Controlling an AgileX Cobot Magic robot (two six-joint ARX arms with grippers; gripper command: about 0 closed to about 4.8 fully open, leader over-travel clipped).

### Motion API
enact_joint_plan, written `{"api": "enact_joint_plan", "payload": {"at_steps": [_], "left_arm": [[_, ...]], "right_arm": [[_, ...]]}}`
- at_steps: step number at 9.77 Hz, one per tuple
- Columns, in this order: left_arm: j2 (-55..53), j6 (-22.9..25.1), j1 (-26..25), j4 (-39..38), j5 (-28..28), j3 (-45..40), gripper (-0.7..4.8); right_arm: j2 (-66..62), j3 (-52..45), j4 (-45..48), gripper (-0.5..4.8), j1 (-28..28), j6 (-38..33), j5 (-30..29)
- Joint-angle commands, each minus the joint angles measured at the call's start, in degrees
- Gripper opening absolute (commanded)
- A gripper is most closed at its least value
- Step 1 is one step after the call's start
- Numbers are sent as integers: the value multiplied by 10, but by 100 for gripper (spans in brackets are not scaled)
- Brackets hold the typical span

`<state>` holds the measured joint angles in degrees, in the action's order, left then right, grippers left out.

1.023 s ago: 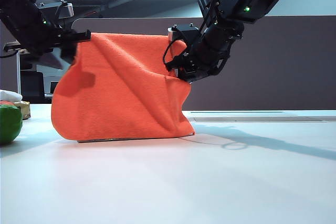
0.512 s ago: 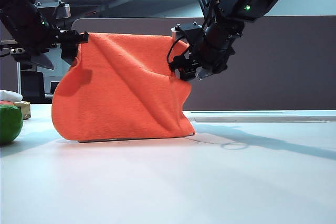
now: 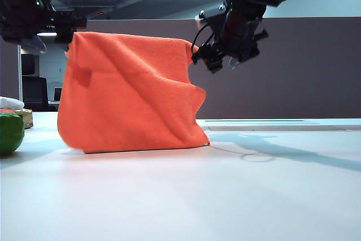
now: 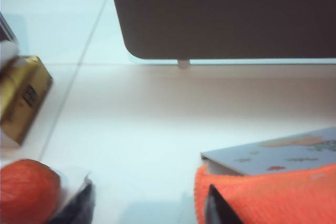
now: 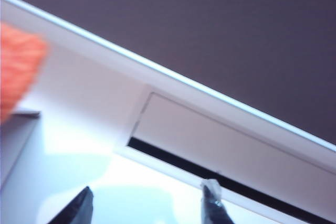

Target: Pick up the cloth from the table and use it to cover the mirror.

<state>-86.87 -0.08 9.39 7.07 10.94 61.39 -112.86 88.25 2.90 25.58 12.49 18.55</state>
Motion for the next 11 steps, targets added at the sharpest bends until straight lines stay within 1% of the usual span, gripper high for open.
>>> {"api": "enact_joint_plan", "payload": {"at_steps": [1,2,3,4,5,6,7,8,9,10,11], "left_arm": [[32,31,0,7,31,0,278],[53,31,-5,3,34,0,277],[57,31,-5,3,34,0,277],[71,31,-16,3,34,0,268],[73,31,-17,4,32,1,259],[73,31,-25,7,12,1,204],[73,30,-28,3,-10,1,202],[73,30,-29,-2,-37,1,199],[73,31,-29,-2,-37,1,168],[73,31,-29,11,-37,1,-4],[76,31,-34,30,-37,1,-5]], "right_arm": [[42,2,-16,209,-4,-8,24],[75,2,-32,206,-8,-25,25],[84,2,-37,206,-9,-25,25],[108,2,-49,189,-15,-35,25],[114,2,-55,172,-16,-35,22],[122,2,-65,166,-16,-35,21],[124,2,-70,166,-16,-36,21],[125,2,-85,166,-16,-40,6],[125,2,-90,166,-16,-42,6],[127,2,-89,50,-16,-43,4],[138,2,-83,-6,-18,-43,4]]}}
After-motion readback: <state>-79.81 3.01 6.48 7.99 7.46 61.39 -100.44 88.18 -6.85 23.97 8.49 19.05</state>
